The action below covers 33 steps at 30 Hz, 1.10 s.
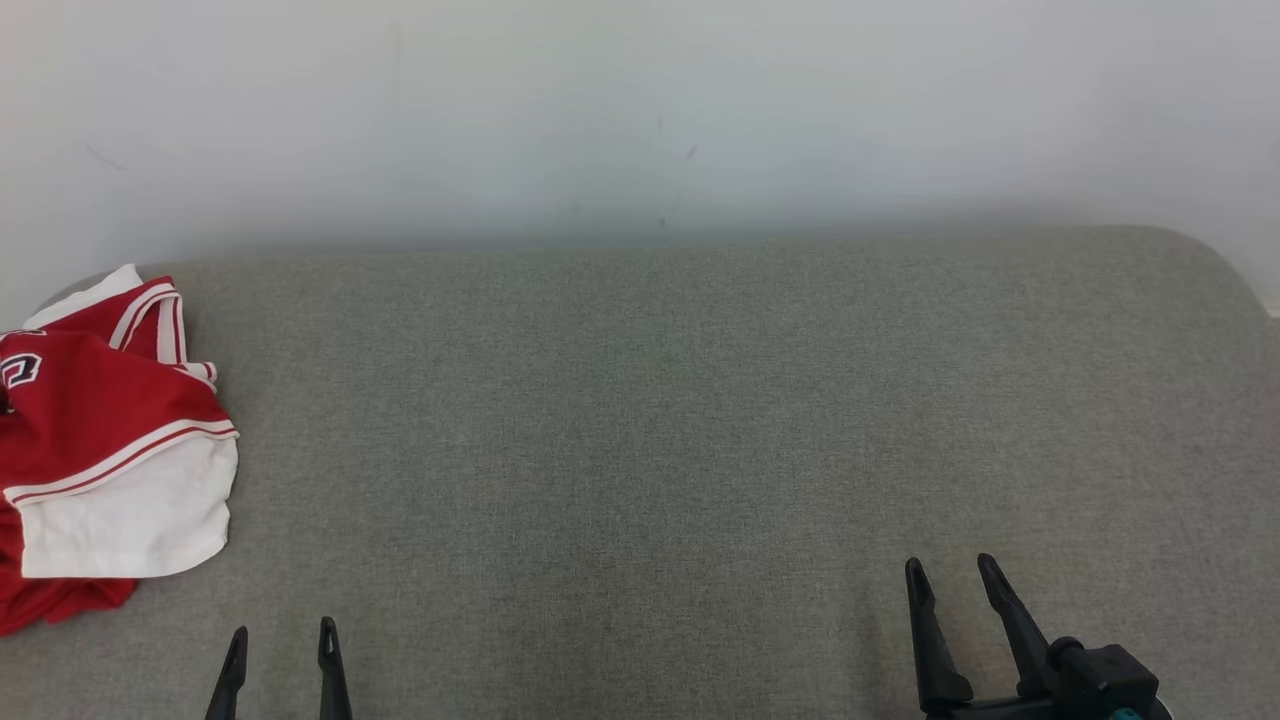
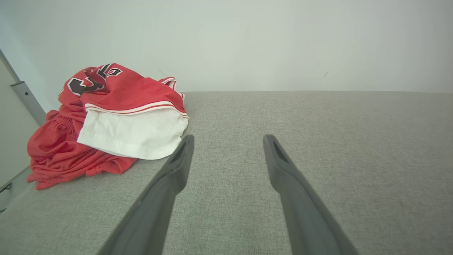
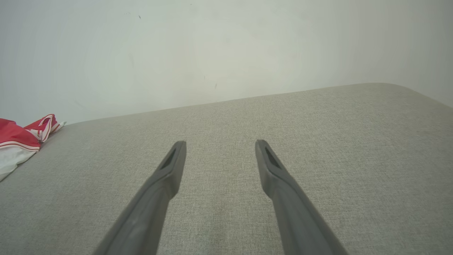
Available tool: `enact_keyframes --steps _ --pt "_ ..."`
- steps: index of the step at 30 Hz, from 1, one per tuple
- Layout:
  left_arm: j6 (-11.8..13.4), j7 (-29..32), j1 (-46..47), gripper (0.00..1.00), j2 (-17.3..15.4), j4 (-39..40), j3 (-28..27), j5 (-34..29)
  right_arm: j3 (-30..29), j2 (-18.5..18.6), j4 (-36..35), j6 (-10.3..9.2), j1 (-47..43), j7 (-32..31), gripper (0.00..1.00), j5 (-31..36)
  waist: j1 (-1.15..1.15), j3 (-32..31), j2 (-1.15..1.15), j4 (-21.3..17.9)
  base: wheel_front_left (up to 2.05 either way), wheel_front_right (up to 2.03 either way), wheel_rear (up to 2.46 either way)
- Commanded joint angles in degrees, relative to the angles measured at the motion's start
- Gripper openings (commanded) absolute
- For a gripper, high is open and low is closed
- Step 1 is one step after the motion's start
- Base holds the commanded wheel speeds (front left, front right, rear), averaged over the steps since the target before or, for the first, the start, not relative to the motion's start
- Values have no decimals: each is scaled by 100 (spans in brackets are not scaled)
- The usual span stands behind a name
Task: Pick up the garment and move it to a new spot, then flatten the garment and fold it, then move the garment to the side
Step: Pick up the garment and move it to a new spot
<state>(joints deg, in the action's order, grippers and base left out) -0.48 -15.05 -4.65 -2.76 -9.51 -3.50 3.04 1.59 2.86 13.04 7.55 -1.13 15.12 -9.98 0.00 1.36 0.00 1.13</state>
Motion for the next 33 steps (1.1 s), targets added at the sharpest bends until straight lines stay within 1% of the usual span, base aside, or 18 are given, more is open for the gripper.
enact_keyframes --steps 1,7,10,17,27,32,33 --pt "11 -21 -21 100 -22 -10 3 23 -12 3 -22 -12 -35 6 100 36 0 1 0 23 0 0 0" --pt "30 -20 20 100 -22 -20 -10 15 -5 3 -27 -12 -57 5 100 38 0 3 0 196 0 0 0" --pt "34 -20 22 100 -22 -34 -22 -10 -16 3 -27 -12 -83 6 100 37 0 1 0 356 0 0 0" --pt "102 -20 -41 100 -19 -50 -89 51 -27 2 -9 -12 -124 5 100 58 0 -4 0 876 0 0 0" --pt "141 -20 -139 100 -19 -124 -116 61 -57 3 41 -12 -231 6 100 112 0 -92 0 1754 0 0 0" --pt "129 -20 -191 100 -19 -168 -156 49 -45 2 71 -12 -257 5 100 99 0 -163 0 2134 0 0 0" --pt "129 -20 -191 100 -19 -168 -156 49 -45 2 71 -12 -257 5 100 99 0 -163 0 2134 0 0 0"
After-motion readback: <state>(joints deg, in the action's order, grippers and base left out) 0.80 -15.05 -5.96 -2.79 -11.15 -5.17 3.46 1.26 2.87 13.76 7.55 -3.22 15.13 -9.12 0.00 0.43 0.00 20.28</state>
